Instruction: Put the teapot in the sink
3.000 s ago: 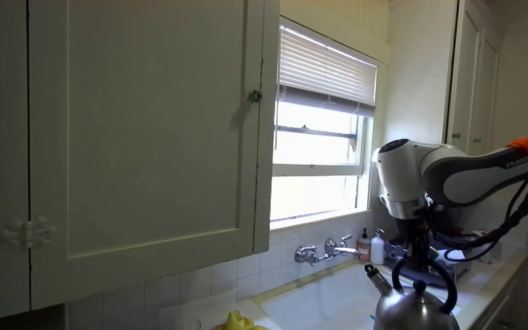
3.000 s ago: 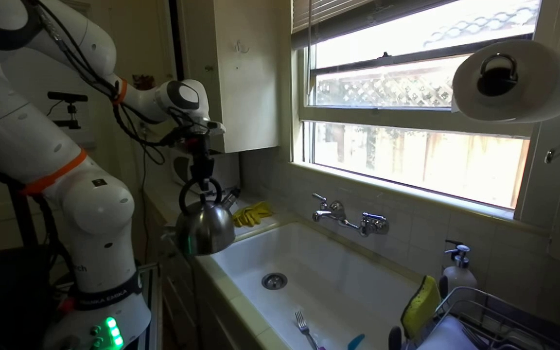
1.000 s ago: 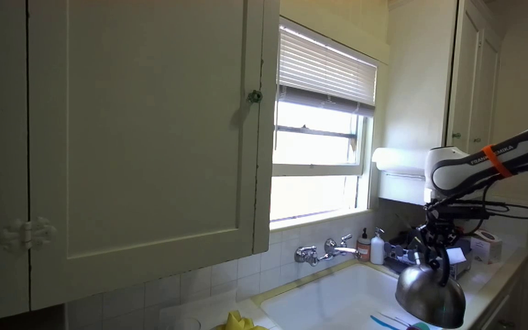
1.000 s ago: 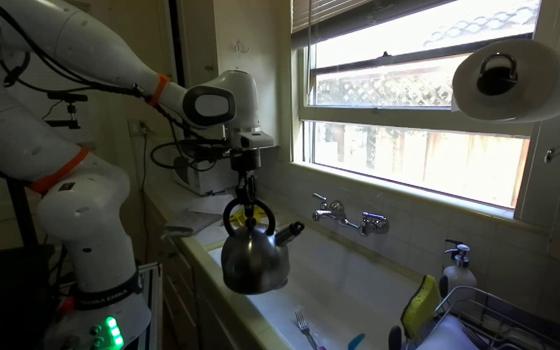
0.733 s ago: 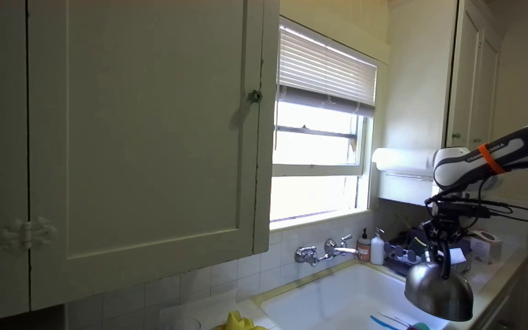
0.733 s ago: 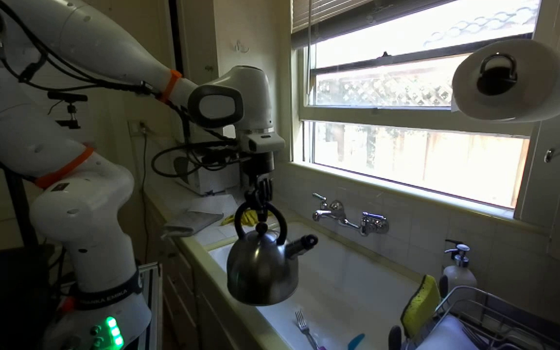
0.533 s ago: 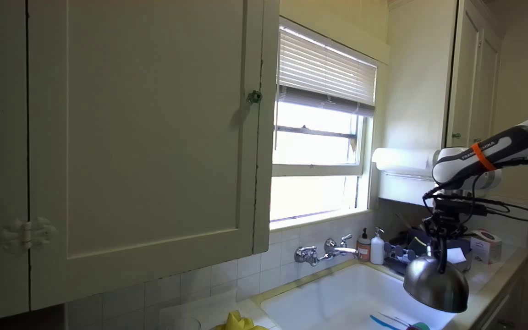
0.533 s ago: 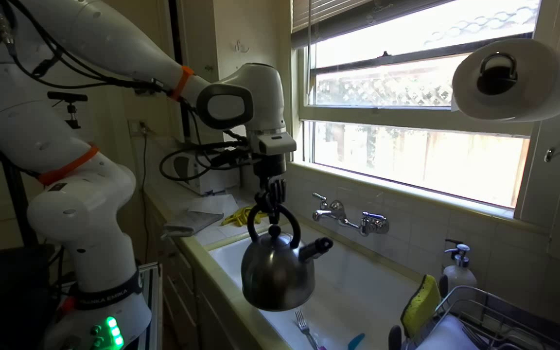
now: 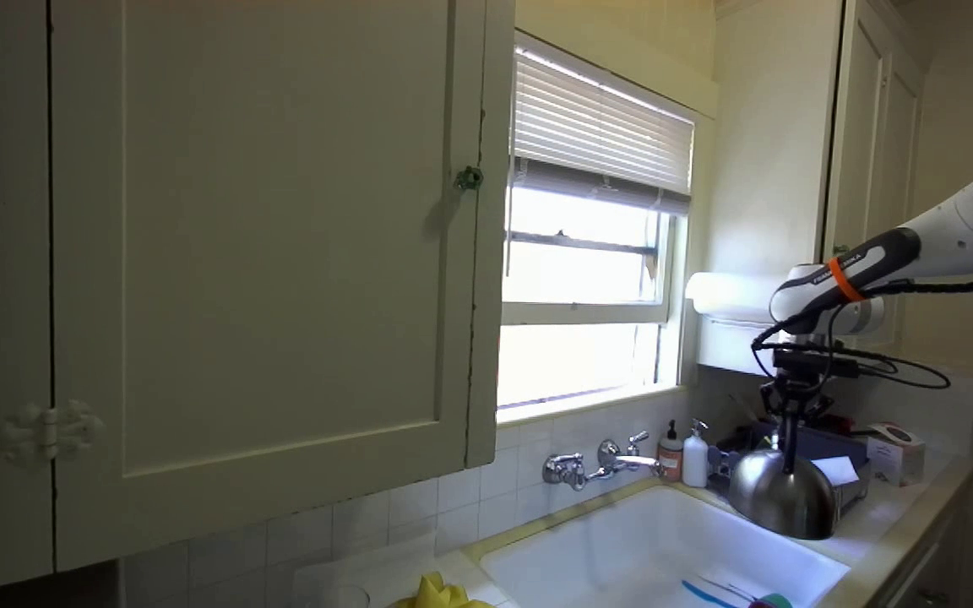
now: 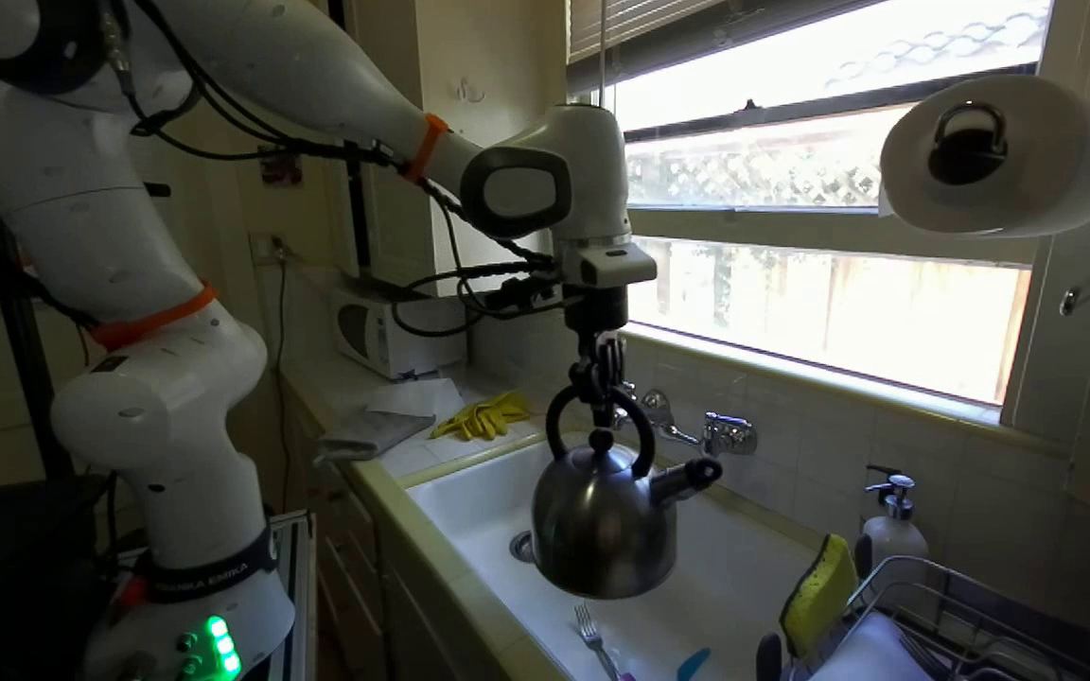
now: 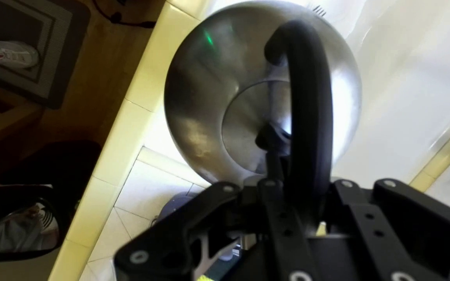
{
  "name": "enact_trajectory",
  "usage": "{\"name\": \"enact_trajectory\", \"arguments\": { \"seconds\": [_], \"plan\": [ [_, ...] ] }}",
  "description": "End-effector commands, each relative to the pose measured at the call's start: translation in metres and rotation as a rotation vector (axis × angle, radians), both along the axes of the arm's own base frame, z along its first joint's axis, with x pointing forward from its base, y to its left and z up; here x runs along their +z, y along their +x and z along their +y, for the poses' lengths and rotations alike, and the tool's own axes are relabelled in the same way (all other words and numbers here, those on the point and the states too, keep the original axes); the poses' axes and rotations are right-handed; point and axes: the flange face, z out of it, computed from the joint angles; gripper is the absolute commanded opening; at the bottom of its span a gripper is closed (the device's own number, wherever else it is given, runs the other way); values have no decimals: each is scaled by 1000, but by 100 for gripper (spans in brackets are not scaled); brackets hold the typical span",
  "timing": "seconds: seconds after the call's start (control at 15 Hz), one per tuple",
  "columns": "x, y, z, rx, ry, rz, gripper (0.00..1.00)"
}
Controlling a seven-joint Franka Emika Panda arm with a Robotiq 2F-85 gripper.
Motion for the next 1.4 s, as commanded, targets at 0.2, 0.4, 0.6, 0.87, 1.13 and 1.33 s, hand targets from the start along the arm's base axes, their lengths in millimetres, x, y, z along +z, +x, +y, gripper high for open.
{"name": "enact_trajectory", "arguments": {
  "seconds": [0.2, 0.4, 0.6, 0.87, 1.13, 1.33],
  "plan": [
    [-11, 17, -6, 1, 7, 26, 8],
    [-12, 16, -5, 1, 8, 27, 8],
    [-12, 15, -5, 1, 8, 27, 8],
    [-25, 26, 2, -27, 53, -2, 2],
    [-52, 69, 33, -47, 129, -57, 2],
    [-66, 102, 44, -59, 136, -71, 2]
  ]
}}
